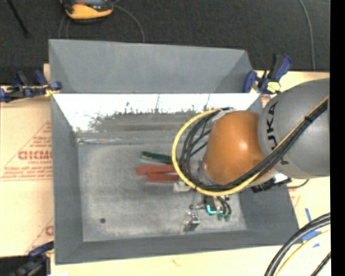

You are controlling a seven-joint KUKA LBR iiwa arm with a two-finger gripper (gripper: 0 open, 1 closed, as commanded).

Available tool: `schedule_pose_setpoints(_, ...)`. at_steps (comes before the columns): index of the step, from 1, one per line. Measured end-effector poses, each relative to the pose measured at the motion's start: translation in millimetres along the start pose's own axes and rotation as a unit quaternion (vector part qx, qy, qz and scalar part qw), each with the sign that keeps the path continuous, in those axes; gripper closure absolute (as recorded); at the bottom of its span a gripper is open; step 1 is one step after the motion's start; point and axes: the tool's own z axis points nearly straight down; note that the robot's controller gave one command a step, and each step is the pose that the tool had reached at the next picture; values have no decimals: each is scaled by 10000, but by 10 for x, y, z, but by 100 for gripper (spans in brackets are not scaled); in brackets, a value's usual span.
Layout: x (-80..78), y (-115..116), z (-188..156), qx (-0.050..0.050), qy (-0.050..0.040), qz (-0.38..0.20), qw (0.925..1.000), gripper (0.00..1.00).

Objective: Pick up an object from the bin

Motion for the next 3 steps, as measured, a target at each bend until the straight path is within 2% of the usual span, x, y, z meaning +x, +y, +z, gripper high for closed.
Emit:
schedule_pose_setpoints(1, -11, 0, -26, -1, -25, 1, 10000, 0)
schedule_pose_setpoints(2, -59, -79, 111, 15, -38, -175, 9998, 0)
schedule_pose_setpoints(3, -490, 277, 100, 5, -36, 394, 9992, 0)
